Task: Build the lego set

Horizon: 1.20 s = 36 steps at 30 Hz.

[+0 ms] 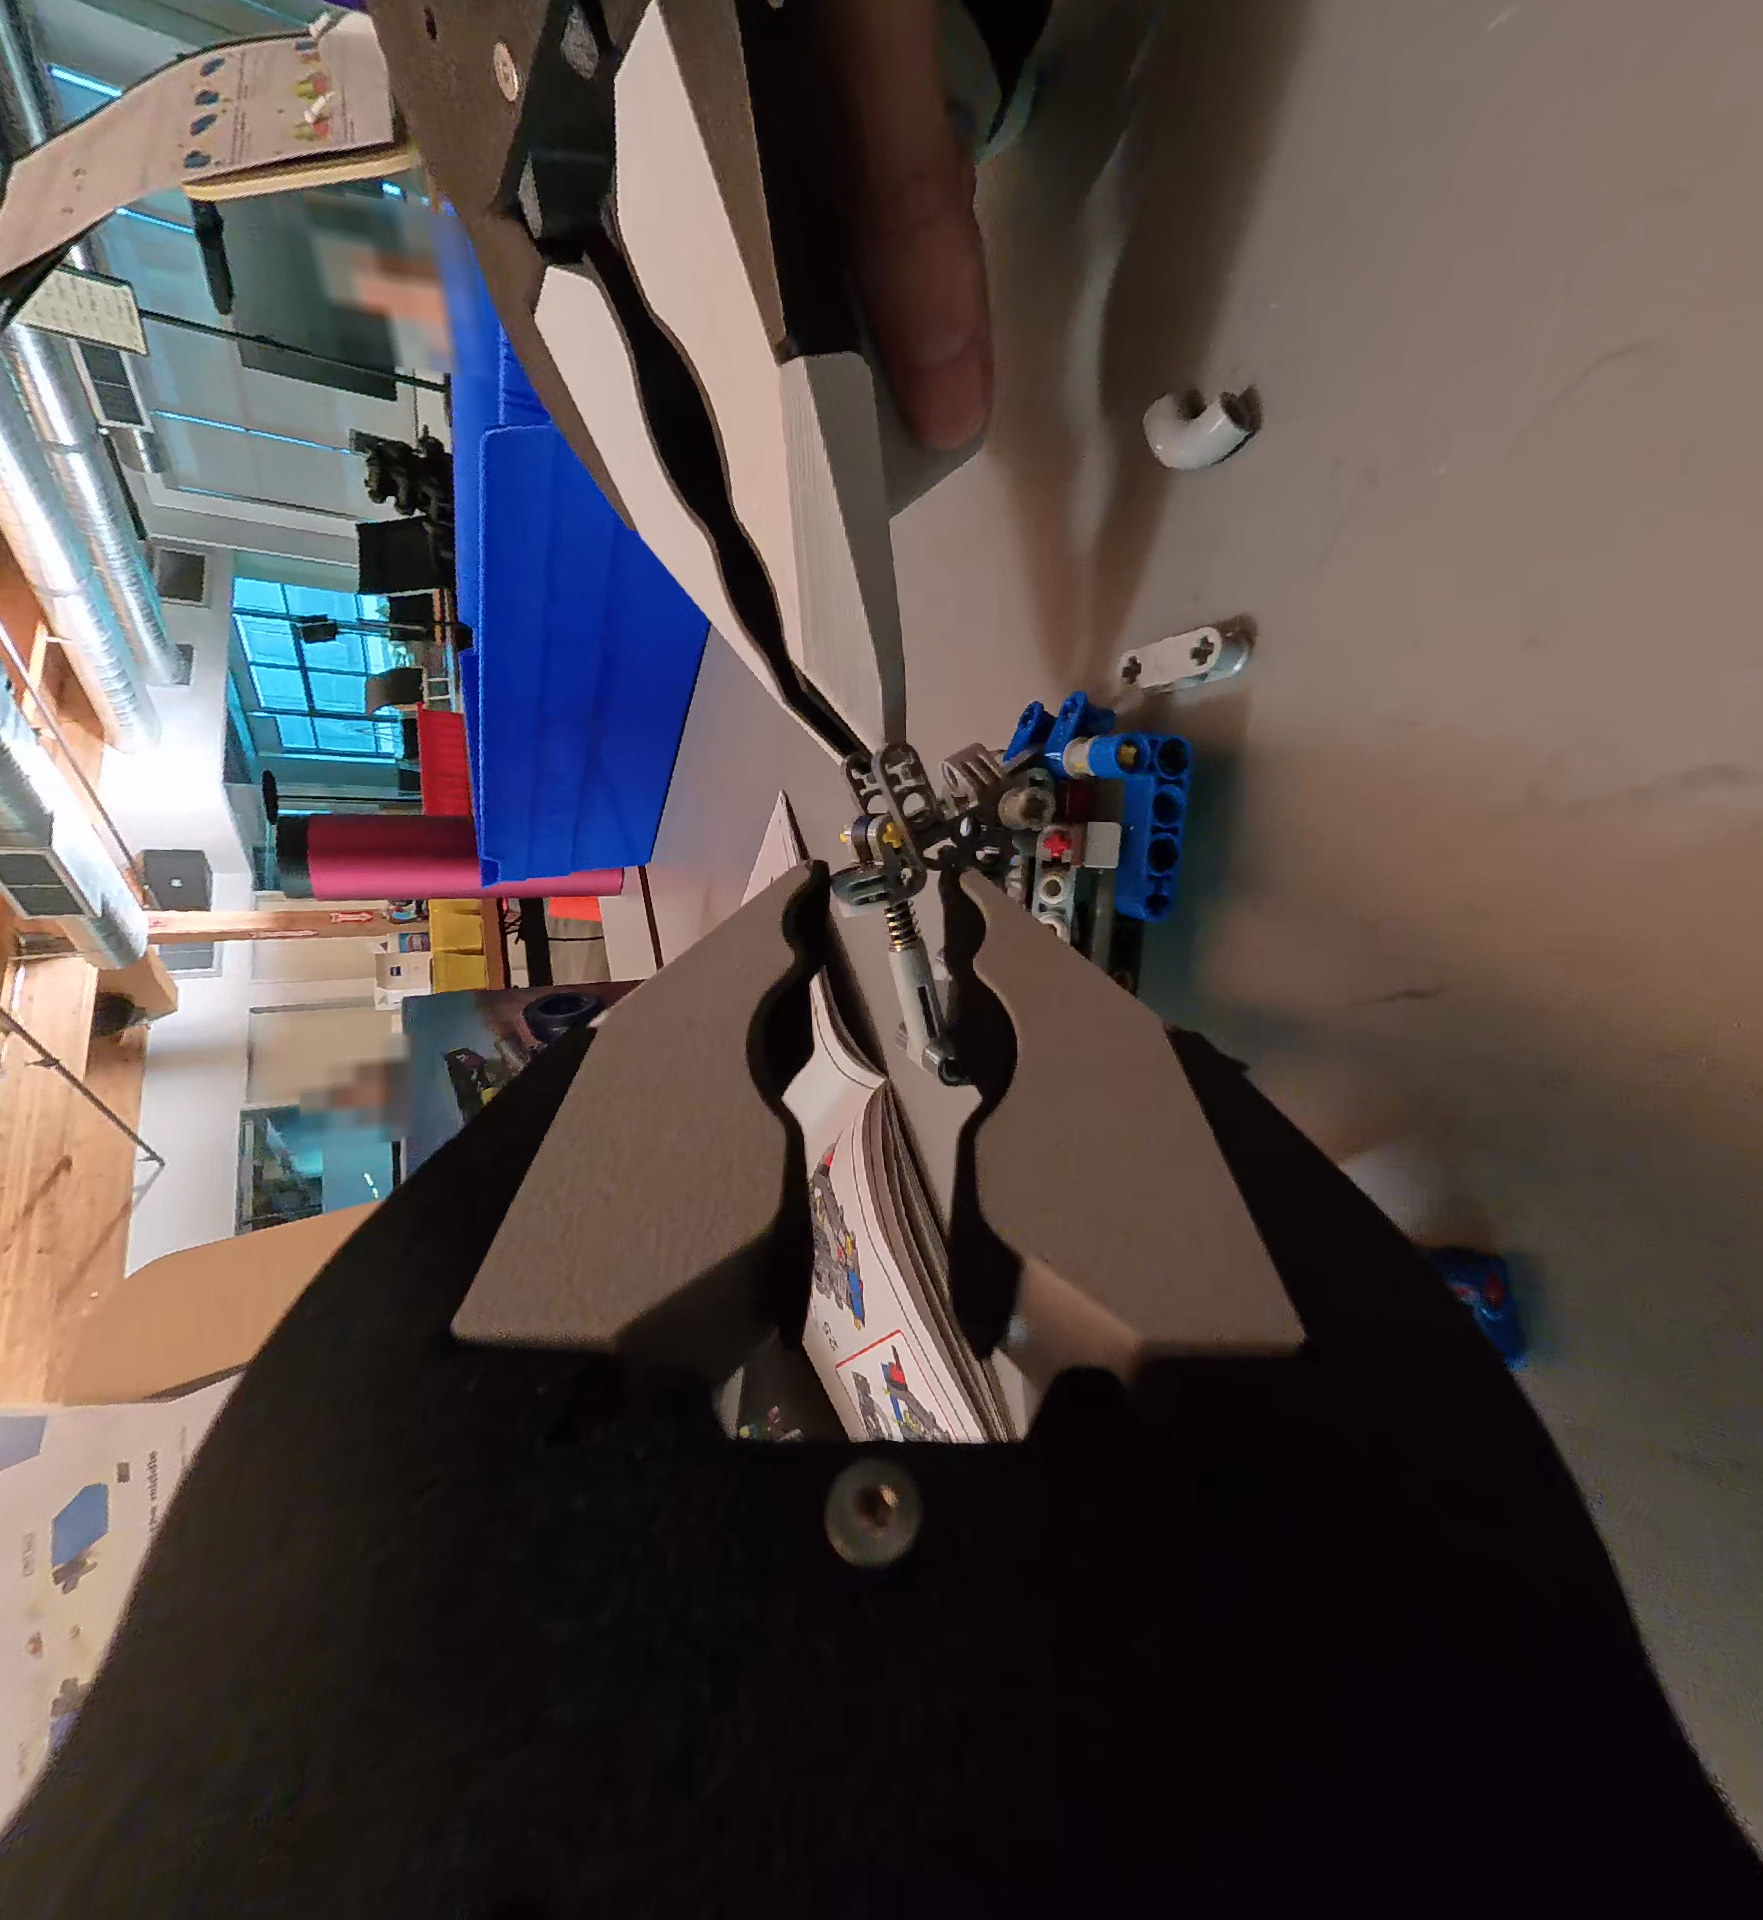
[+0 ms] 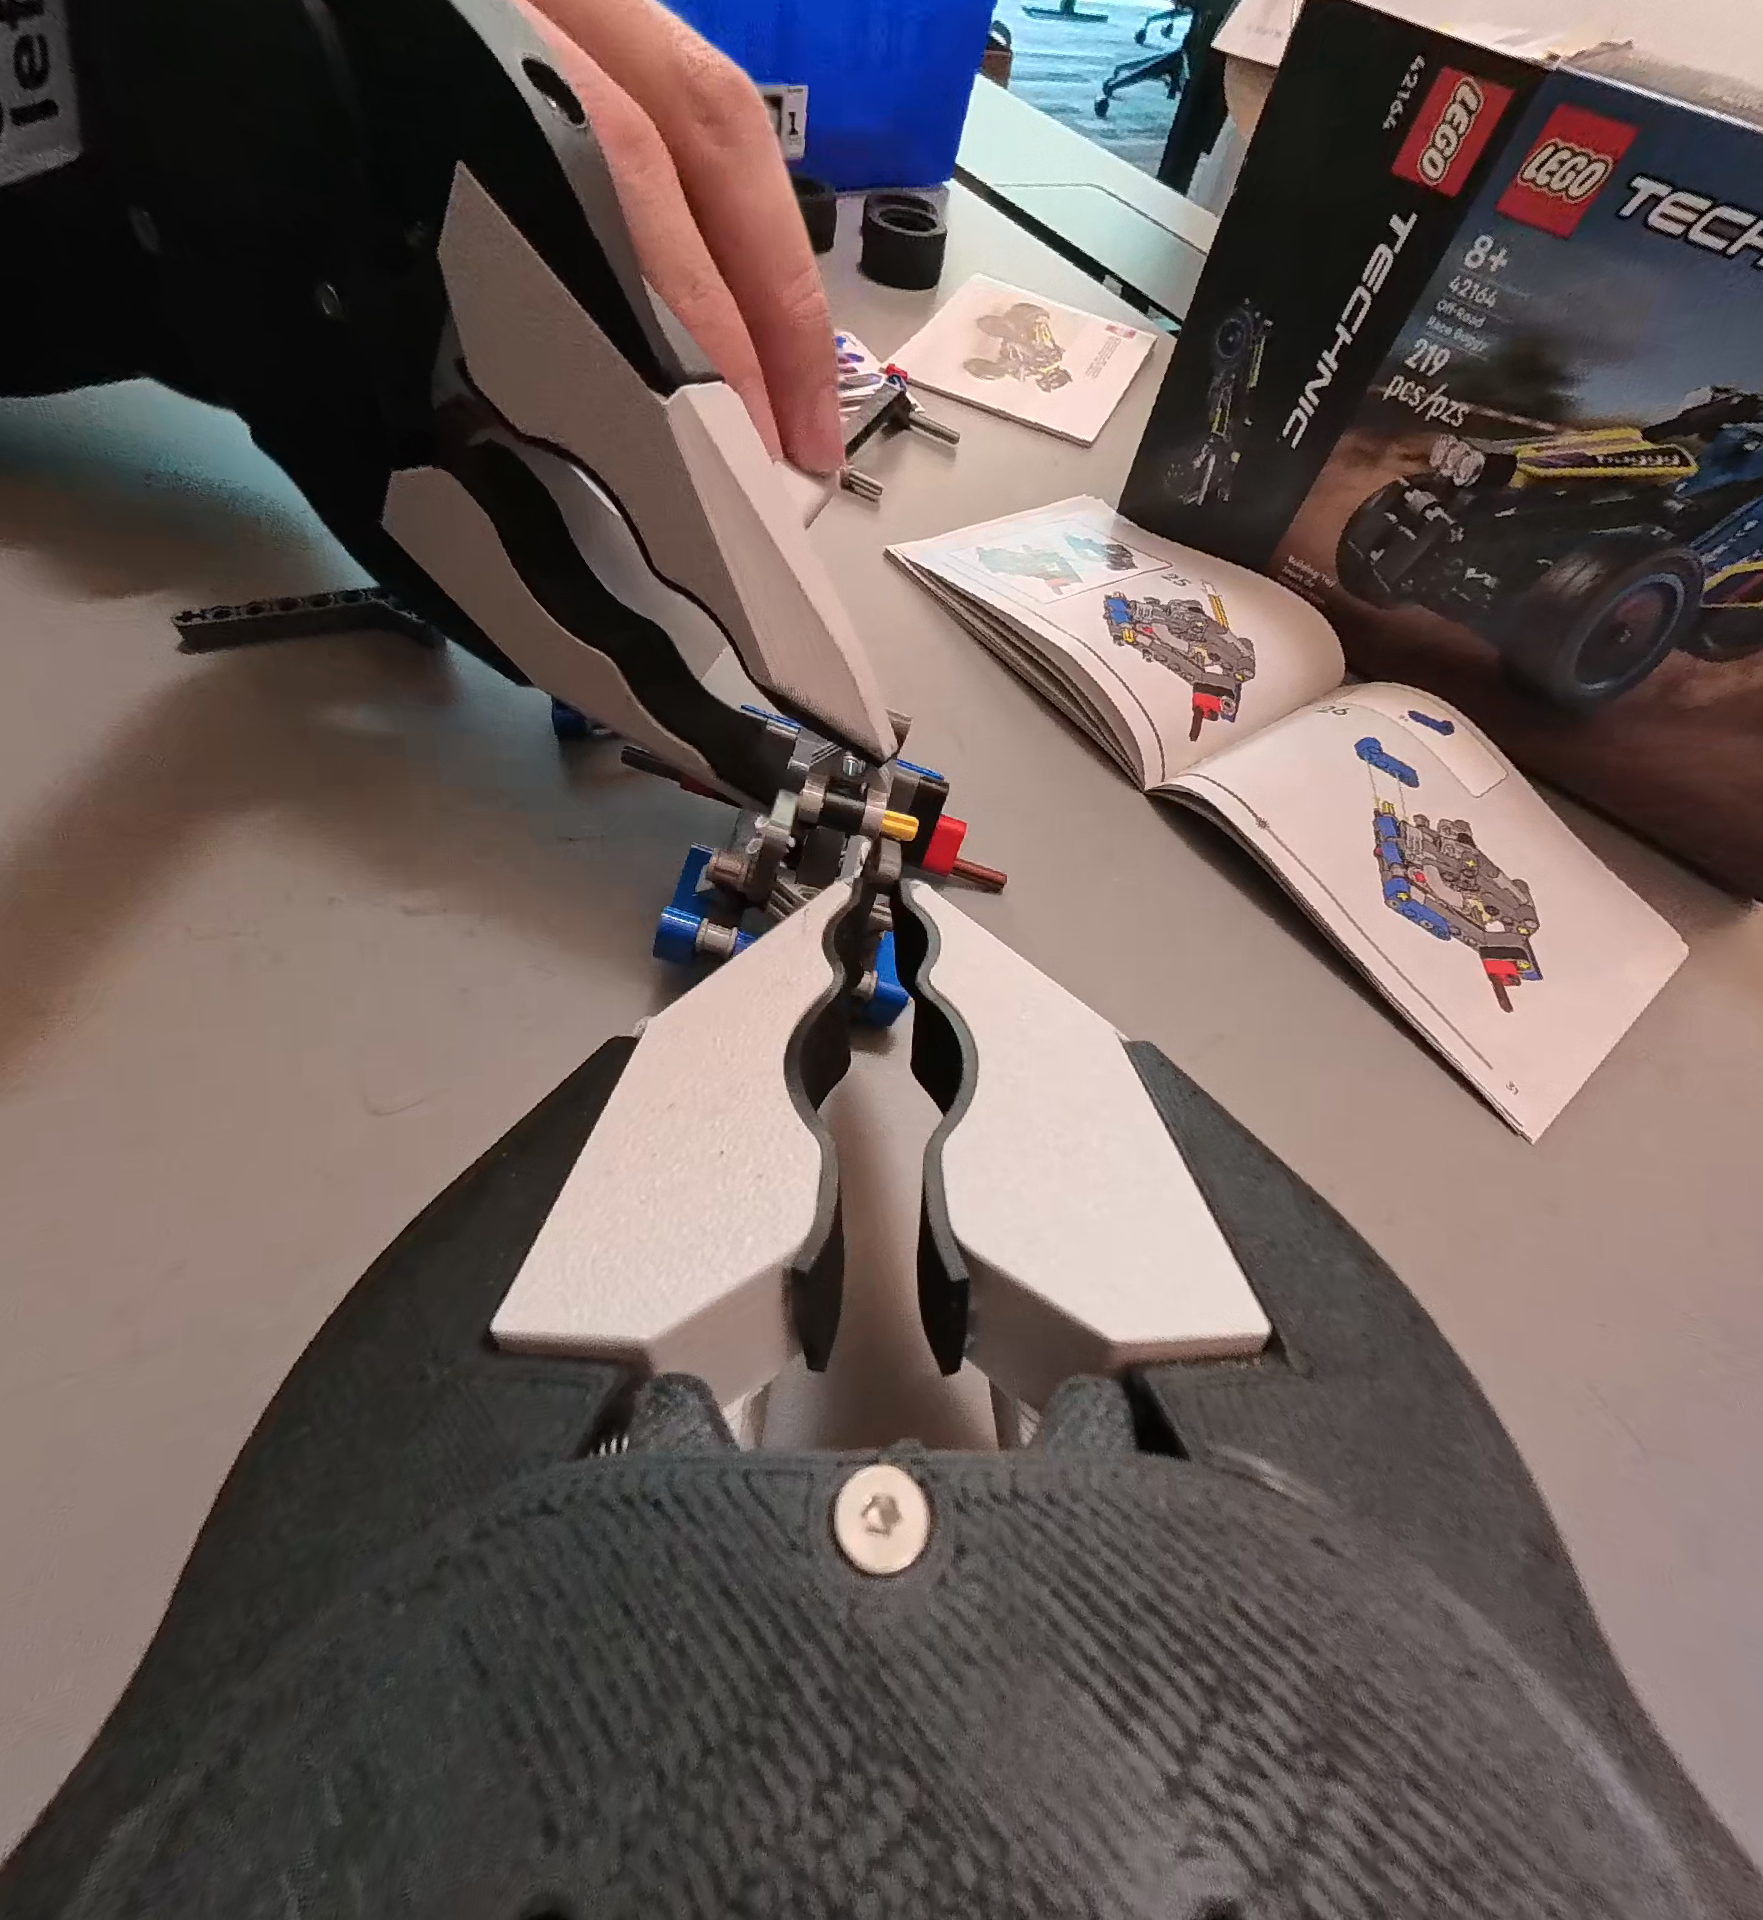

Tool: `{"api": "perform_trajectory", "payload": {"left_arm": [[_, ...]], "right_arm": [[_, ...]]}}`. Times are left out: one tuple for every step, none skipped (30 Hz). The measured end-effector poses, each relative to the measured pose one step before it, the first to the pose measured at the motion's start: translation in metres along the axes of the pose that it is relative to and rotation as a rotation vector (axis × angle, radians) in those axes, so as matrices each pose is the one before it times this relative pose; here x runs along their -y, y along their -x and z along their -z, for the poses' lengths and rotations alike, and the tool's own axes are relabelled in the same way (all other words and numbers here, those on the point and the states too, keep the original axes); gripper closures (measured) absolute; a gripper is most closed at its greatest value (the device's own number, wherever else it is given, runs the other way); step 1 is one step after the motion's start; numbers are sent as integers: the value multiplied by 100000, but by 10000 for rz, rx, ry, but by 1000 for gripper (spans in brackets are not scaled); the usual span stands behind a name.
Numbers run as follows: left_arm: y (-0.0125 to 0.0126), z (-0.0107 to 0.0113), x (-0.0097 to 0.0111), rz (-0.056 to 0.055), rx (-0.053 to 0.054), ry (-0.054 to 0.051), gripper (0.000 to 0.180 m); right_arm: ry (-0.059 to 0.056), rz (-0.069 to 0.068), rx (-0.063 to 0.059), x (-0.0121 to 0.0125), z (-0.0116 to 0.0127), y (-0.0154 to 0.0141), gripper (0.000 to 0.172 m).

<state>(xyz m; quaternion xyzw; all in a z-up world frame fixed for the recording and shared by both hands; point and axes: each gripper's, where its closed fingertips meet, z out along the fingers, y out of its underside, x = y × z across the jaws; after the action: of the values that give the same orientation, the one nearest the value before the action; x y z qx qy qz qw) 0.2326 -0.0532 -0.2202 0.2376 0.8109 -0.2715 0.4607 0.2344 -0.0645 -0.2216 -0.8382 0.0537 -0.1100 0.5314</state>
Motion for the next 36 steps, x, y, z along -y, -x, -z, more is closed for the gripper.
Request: {"api": "perform_trajectory", "payload": {"left_arm": [[45,-39,-46,38,111,33,163],[68,-56,-68,35,150,58,163],[40,-45,-21,2,172,32,163],[22,-36,26,-17,168,-1,164],[21,-29,11,-23,163,-5,164],[21,-19,-3,-8,131,-11,164],[1,-20,-14,25,83,-17,164],[40,-23,-31,22,59,-14,164],[33,-9,-67,0,41,-3,164],[21,-17,-64,-1,14,4,164],[37,-13,-85,25,14,15,164],[139,-19,-96,6,98,39,163],[95,-24,-64,-37,87,16,165],[-20,-39,-34,-41,21,22,166],[20,-12,15,-55,40,3,166],[14,21,86,-38,39,-32,166],[21,12,54,15,40,-27,167],[7,14,-12,78,31,12,167],[17,32,-49,104,20,30,167],[71,65,-11,115,46,13,167],[62,134,95,125,40,-69,167],[107,193,176,149,72,-128,167],[93,216,89,129,104,-100,167],[72,233,-41,14,131,-30,168],[-1,231,-171,-118,106,29,168],[53,267,-209,-139,133,38,168],[-86,278,-193,-31,5,18,168],[-51,280,-264,130,-11,51,168],[3,269,-301,158,-23,54,168],[-7,287,-255,93,-42,19,168],[-16,244,-180,79,-45,-12,168],[-28,187,-150,127,-53,-24,168],[-36,131,-103,150,-94,-55,168],[-45,80,-109,112,-101,-49,168],[-56,20,-120,33,-102,-14,168],[-131,-21,-135,25,-138,-1,168]], "right_arm": [[0,-18,-4,-5,2,-25,170],[-13,-17,-32,14,14,-69,170],[-13,-23,-24,19,5,-52,170],[16,-35,-11,-28,5,-52,170],[11,-31,-4,-25,11,-47,170],[-4,-32,6,10,-5,-30,170],[2,-13,6,-7,2,-14,170],[-5,6,7,11,-14,-2,170],[-2,15,6,8,-8,10,170],[-3,12,17,-4,-6,17,170],[-1,3,13,5,-12,8,170],[-19,13,34,35,-4,57,171],[-56,18,86,97,-21,144,171],[-37,-9,27,91,-38,56,171],[26,-17,-73,-35,-43,-116,171],[21,-18,-13,-14,-35,-56,171],[15,-14,6,-23,-20,-14,171],[-16,10,9,27,2,3,171],[-8,26,5,16,-8,20,171],[-18,41,-9,43,-36,15,171],[-18,59,-32,50,-75,-20,171],[-28,98,-14,91,-130,10,171],[-16,128,42,115,-235,83,171],[12,87,93,108,-341,106,170],[30,8,142,103,-388,105,171],[-9,-30,135,184,-393,49,171],[-27,15,132,196,-393,38,171],[-45,49,121,211,-368,39,171],[-7,30,120,158,-374,39,171],[-4,-19,123,142,-341,80,171],[8,-23,108,117,-298,104,171],[2,6,24,91,-210,23,170],[-10,43,-32,62,-123,-22,171],[-1,42,-4,19,-54,1,170],[23,-22,-45,-45,7,-86,170],[34,-23,-101,-64,22,-174,171]]}}
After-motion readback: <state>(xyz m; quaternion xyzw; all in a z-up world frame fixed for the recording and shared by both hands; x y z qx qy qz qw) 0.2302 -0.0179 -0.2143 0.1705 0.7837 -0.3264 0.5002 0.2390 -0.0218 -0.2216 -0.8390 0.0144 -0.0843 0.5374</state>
